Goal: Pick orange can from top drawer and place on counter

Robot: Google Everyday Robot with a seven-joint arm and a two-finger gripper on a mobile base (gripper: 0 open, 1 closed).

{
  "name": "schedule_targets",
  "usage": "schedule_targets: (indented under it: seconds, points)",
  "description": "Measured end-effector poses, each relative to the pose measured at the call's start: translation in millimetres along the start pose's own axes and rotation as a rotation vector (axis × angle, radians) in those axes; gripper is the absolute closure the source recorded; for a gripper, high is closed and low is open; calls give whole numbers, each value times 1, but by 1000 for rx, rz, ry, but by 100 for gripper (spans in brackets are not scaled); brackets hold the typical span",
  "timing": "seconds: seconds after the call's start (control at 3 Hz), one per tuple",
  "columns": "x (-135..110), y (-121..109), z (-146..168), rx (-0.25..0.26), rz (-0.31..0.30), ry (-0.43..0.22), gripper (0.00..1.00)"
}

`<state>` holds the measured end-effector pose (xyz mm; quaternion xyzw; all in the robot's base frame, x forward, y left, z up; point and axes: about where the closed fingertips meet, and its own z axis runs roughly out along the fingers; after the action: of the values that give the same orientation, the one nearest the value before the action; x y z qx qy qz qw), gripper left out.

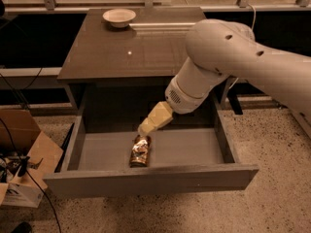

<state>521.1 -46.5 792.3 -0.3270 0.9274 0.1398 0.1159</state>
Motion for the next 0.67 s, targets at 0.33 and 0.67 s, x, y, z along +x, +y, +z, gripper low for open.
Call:
schedule_targets:
  seconds: [0.33, 0.67]
  points:
    - [-20, -17, 48, 31, 156, -29, 0]
    - [-29, -27, 93, 42, 311, -29, 0]
